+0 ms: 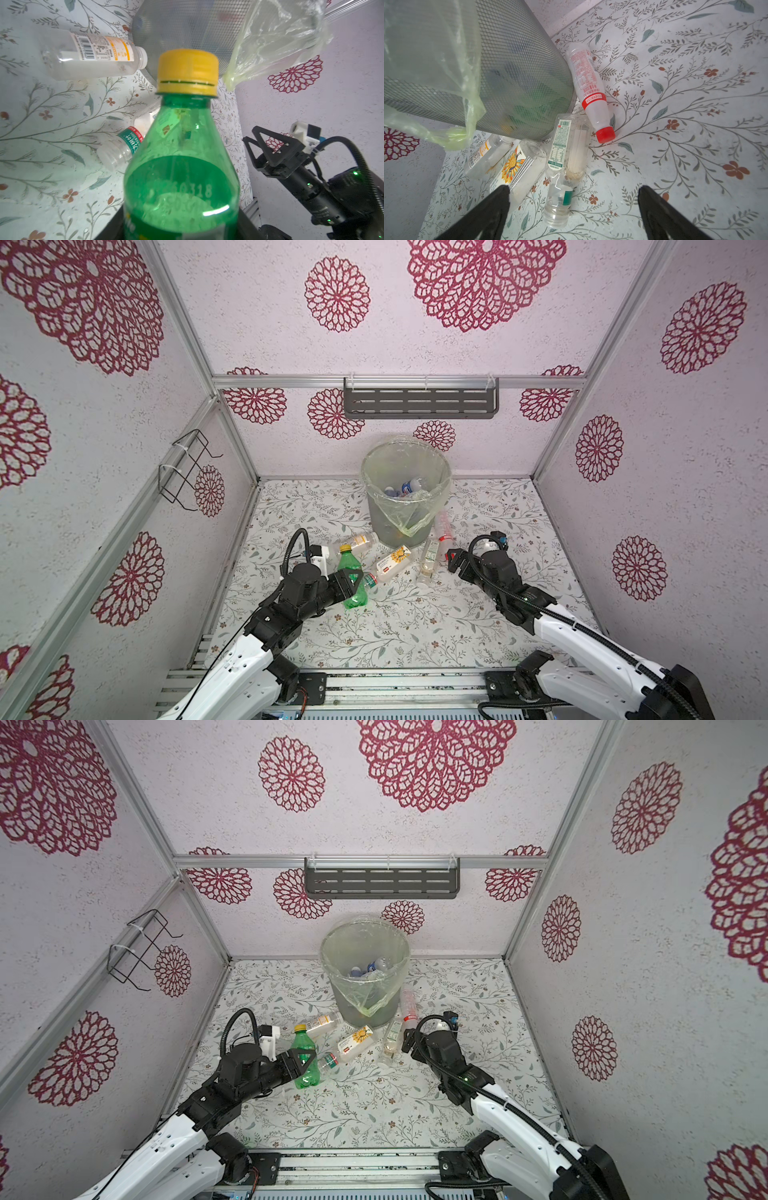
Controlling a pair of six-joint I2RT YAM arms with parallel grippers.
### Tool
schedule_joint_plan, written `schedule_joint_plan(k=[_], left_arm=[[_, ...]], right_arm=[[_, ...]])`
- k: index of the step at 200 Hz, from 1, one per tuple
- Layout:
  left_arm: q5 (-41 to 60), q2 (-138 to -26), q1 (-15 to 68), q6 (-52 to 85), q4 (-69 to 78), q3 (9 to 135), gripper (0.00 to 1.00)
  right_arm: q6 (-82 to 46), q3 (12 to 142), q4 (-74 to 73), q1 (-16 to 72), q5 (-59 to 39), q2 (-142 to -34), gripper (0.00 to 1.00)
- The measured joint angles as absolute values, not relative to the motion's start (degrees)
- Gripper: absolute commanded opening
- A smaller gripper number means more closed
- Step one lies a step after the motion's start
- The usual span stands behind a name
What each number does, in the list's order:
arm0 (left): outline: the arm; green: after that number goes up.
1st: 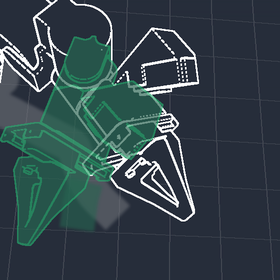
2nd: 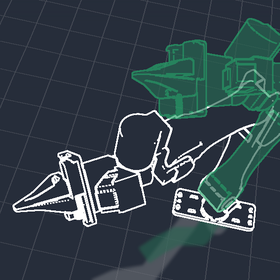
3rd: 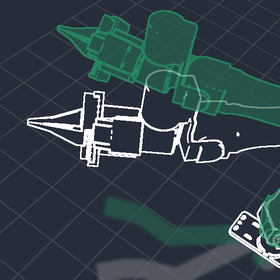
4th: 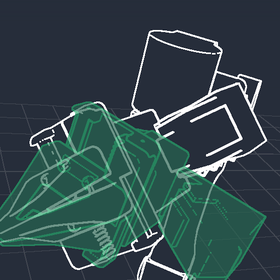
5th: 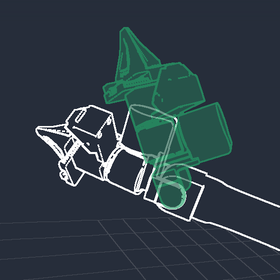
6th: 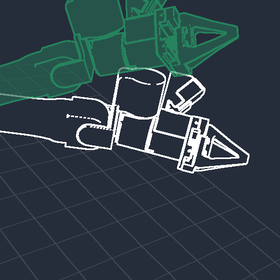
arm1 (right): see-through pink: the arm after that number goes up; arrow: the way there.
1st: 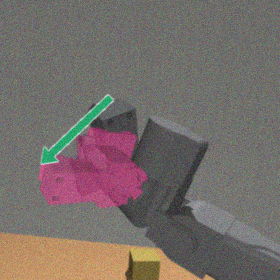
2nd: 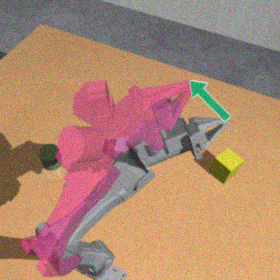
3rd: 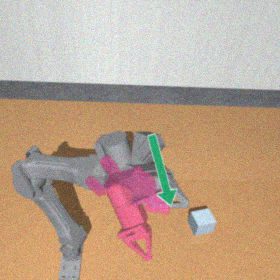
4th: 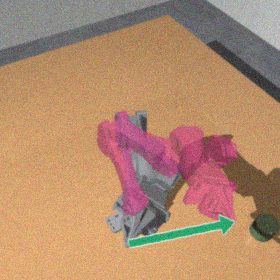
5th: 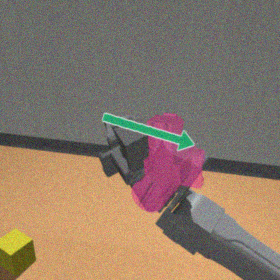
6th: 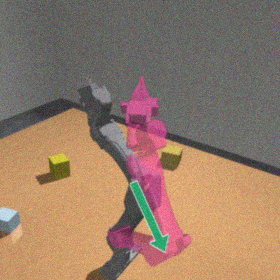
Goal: Throw the plastic bottles in the bin
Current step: 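Lift the green soda bottle with the left gripper toward the bin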
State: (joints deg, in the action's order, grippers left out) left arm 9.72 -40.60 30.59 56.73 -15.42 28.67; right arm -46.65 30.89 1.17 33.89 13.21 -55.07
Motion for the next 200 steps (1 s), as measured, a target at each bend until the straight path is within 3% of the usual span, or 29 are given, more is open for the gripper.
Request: schedule_joint_plan(k=[99,150,200], left_arm=[[21.45,-47.64,23.75,58.54,-0.58,32.67,0.57],[23.09,-50.33,21.65,55.37,-5.78,43.38,0.55],[21.30,-47.75,21.30,54.04,-11.97,43.70,0.55]], right_arm=[[-46.65,30.96,1.08,33.89,12.93,-55.51,0.99],[-46.65,30.96,1.08,33.89,12.80,-55.55,0.99],[-46.65,30.96,0.89,33.89,12.78,-56.55,0.99]])
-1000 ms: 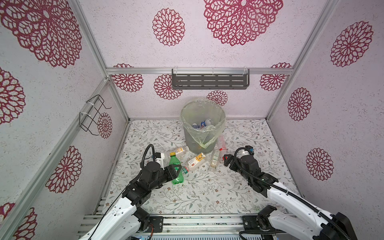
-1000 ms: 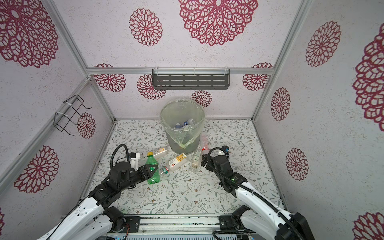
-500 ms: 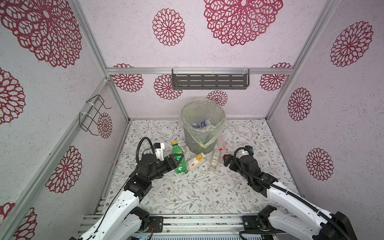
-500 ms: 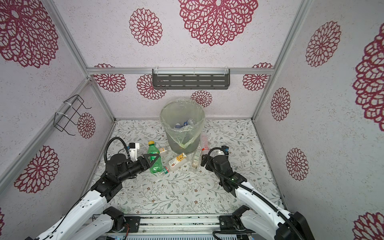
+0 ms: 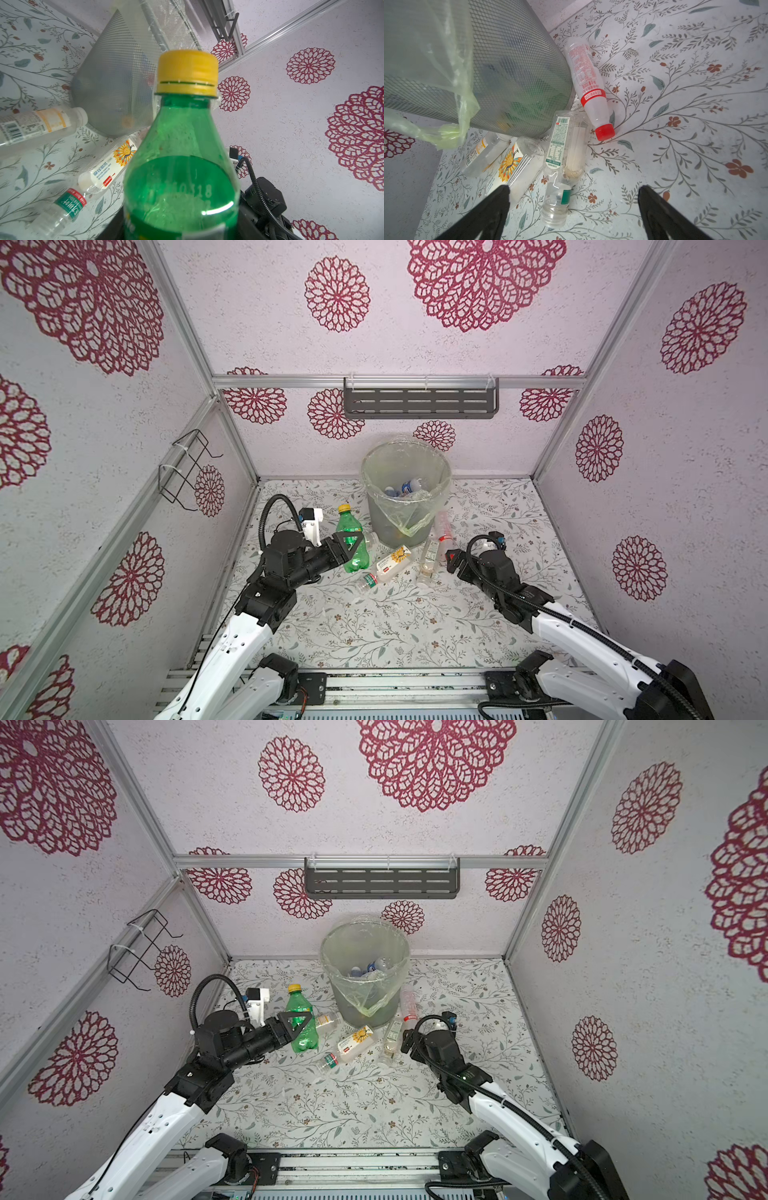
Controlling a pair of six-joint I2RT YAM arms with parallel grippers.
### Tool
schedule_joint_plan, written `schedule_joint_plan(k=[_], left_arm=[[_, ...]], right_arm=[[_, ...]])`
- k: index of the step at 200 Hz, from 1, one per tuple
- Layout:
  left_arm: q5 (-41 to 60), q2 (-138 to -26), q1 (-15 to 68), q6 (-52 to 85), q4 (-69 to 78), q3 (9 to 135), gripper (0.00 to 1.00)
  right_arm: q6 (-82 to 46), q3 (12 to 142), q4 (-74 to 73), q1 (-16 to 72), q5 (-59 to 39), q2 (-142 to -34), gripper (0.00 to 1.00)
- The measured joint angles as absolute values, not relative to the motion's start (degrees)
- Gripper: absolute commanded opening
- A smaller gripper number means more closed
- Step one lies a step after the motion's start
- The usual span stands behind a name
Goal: Throw the plastic bottles in the bin
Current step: 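Carry the green bottle over the bin and open the left gripper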
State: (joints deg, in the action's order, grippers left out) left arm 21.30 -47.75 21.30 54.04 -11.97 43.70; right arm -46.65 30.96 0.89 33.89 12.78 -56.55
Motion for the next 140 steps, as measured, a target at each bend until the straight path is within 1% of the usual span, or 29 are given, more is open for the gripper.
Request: schedule_joint_plan(k=[39,72,100,127,140], left_arm=[[18.15,-44.75,21.21,54.02,-17.54,44.69,0.56],[17.47,-48.10,21.15,53.95,-20.62,50.98,0.58],[18.00,-55.70,21.06,52.95,-22.00,60.90,0.59],[18.96,-67.07,20.97,51.99,-22.06,74.00,0.59],[19.46,-73.95,20.95,52.12,-21.45,81.06,0.64]], right_arm=[[-46.65,30.96,-0.05,33.89,12.67,-56.95,0.99],[-46.68,30.96,-0.43,33.87,11.88,-57.84,0.99],[-46.72,30.96,-0.69,33.87,11.73,-57.87,0.99],[-46.78,30.96,-0.62,33.85,11.77,-57.28,0.99],[-46.78,30.96,-0.58,33.82,11.79,-56.71,0.99]])
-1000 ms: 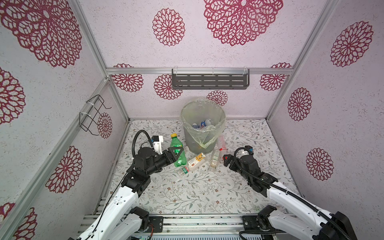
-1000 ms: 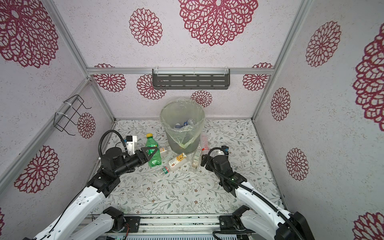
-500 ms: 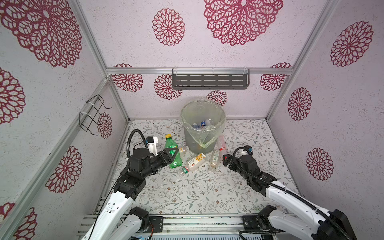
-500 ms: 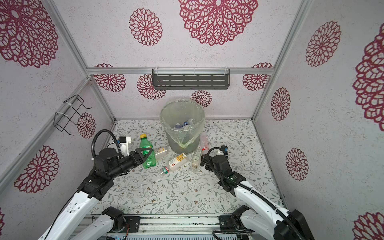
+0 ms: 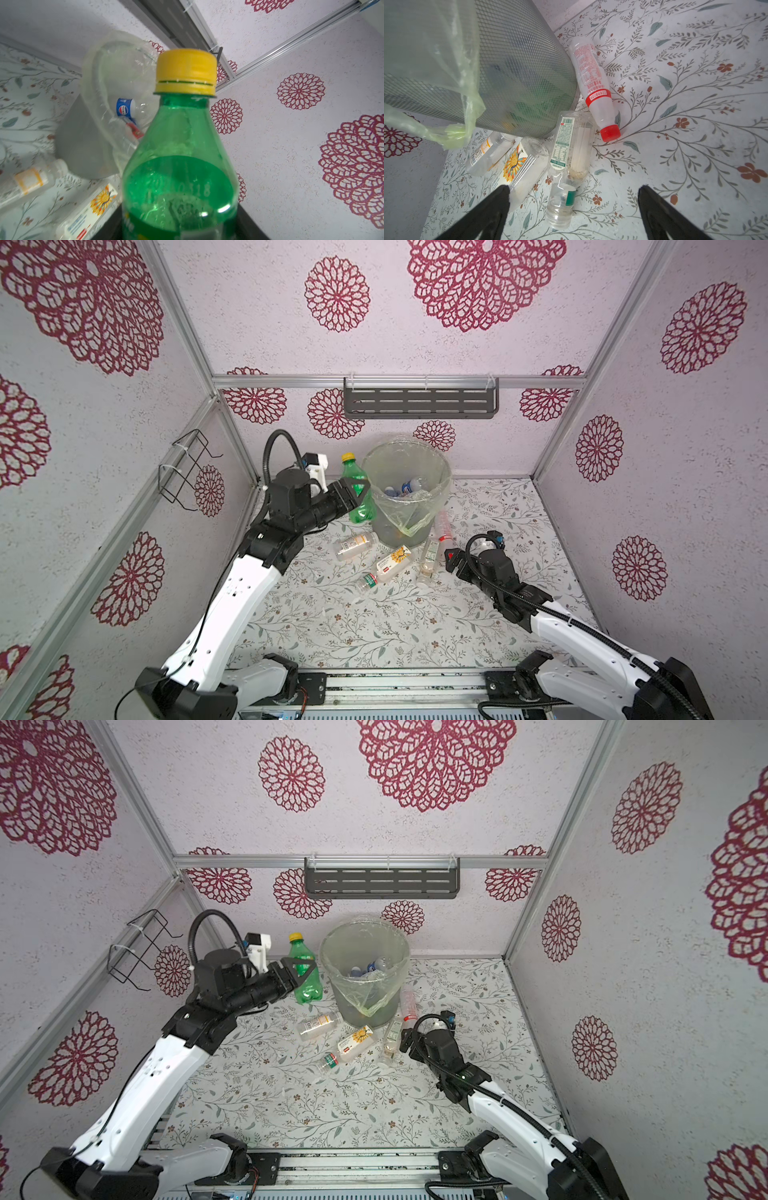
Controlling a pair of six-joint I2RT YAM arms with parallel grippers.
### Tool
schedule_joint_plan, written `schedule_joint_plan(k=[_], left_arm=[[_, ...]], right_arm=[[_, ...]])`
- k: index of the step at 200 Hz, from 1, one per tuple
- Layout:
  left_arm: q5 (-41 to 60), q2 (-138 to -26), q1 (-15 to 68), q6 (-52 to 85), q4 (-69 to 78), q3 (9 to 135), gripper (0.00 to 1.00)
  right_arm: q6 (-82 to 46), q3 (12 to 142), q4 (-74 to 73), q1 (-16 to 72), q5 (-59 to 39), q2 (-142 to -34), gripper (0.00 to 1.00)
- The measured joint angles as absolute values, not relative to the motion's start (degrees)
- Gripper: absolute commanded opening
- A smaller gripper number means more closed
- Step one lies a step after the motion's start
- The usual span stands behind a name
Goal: Throw the plastic bottles in the bin
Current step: 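Carry the green bottle over the bin and open the left gripper, then withdraw the left gripper from the bin while the right gripper moves toward the red-capped bottle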
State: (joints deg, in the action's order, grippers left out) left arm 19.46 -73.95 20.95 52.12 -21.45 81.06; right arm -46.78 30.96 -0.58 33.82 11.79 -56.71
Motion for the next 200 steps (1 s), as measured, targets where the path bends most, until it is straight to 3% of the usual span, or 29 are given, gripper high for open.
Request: schedule_joint_plan(k=[36,71,106,157,200], left_arm=[[22.72,-94.89,20.93,53.08,-22.17,102.26,1.00],[22.63,-99.72,20.05,51.00,-31.35,109.47,0.97],[21.32,-90.74,16.03,47.64,-38.06,110.76,0.97],[20.64,-70.50,9.30,44.36,-39.88,97.10,0.97],[19.68,-65.30,8.51,42.61,-42.37,83.55,0.97]], right_arm=[[-46.78,30.96,-0.25,33.52,11.77,-55.57,0.99],[-46.74,31.16,1.21,33.43,12.08,-54.02,0.99],[-46.76,31.40,2.02,33.39,12.36,-53.56,0.99],[-49.41,35.94,6.17,33.36,13.52,-57.30,0.99],[-54.06,38.15,10.70,33.36,15.11,-59.64,0.99]])
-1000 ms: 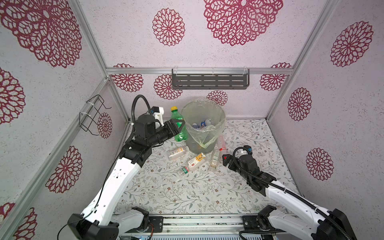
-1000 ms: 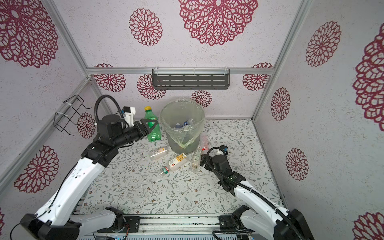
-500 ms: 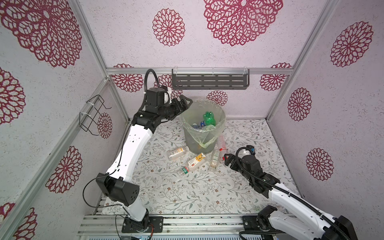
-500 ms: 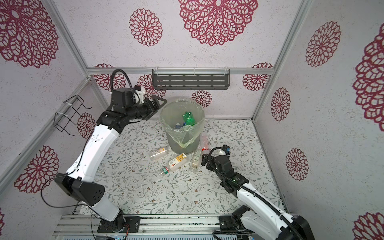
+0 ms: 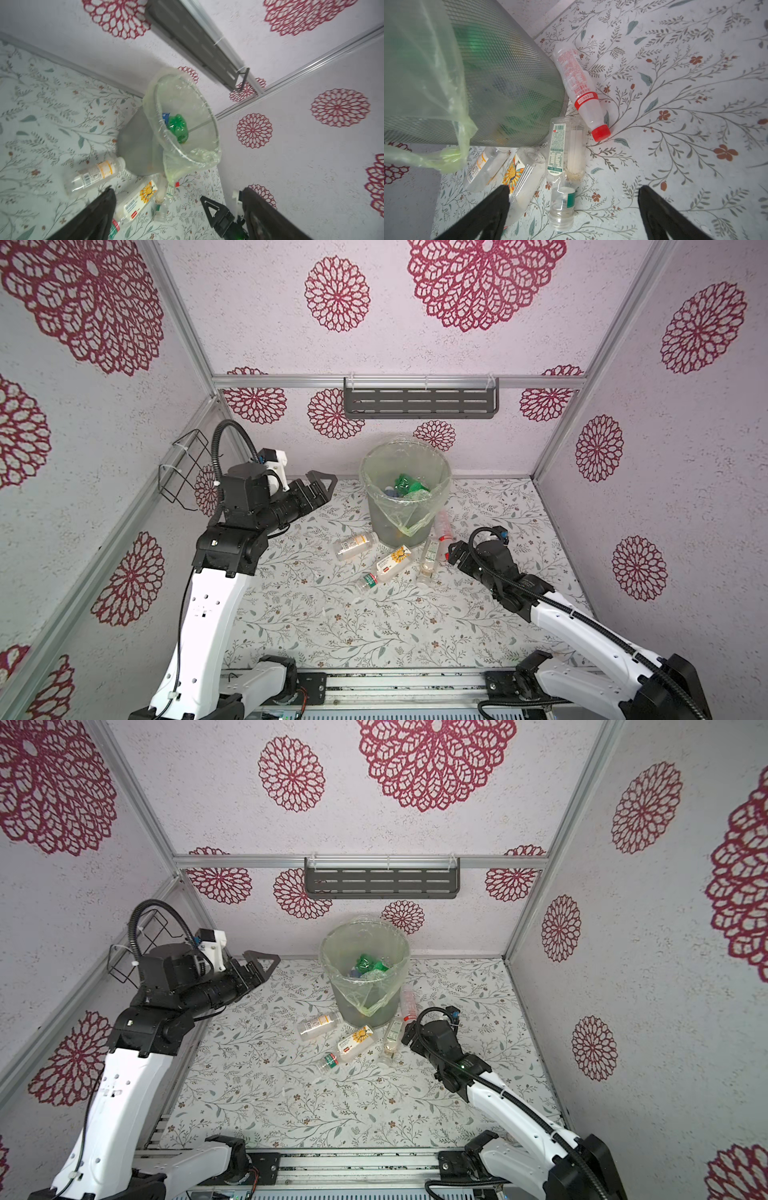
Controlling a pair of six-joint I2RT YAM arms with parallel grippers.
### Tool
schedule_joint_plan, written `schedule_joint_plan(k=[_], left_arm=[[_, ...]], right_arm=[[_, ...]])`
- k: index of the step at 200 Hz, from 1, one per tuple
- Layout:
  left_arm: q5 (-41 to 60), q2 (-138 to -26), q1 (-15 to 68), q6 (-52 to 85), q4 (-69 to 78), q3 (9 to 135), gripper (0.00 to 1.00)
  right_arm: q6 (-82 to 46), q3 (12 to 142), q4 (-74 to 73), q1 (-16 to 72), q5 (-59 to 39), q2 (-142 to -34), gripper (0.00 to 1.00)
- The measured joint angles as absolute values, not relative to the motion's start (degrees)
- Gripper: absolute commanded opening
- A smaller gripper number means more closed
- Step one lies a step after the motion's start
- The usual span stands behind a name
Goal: Throw the plastic bottles in the bin
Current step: 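Withdraw the left gripper from the bin while the right gripper moves toward the red-capped bottle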
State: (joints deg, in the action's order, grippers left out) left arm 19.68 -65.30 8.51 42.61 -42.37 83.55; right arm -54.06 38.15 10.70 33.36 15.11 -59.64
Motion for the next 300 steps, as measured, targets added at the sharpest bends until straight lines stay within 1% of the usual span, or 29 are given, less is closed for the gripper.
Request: schedule_joint_plan(k=[35,98,137,181,230,300], left_arm=[[19.59,-62.22,8.45,42.41,-43.18,74.94,0.97],[19.64,-52.64,8.43,42.87,-41.71,65.60,0.97],[18.59,-51.46,8.40,43.11,-40.34,60.97,0.97],[18.55,-51.33,8.40,43.27,-40.01,55.90,0.97],[17.96,-48.53,8.40,43.20,-39.97,50.35,0.97],[17.02,-47.24,8.40,43.11,-40.18,48.40,0.97]], right_arm=[[-56.42,38.15,14.46,33.34,16.36,-60.03,0.99],[-58.08,38.59,14.79,33.34,15.20,-60.90,0.99],[-56.95,39.22,14.83,33.34,14.57,-63.31,0.99],[-51.13,39.77,13.96,33.34,14.35,-67.42,0.99],[-42.33,46.02,13.87,33.30,11.07,-74.26,0.99],[-32.67,50.26,13.28,31.46,10.20,-79.05,0.99]])
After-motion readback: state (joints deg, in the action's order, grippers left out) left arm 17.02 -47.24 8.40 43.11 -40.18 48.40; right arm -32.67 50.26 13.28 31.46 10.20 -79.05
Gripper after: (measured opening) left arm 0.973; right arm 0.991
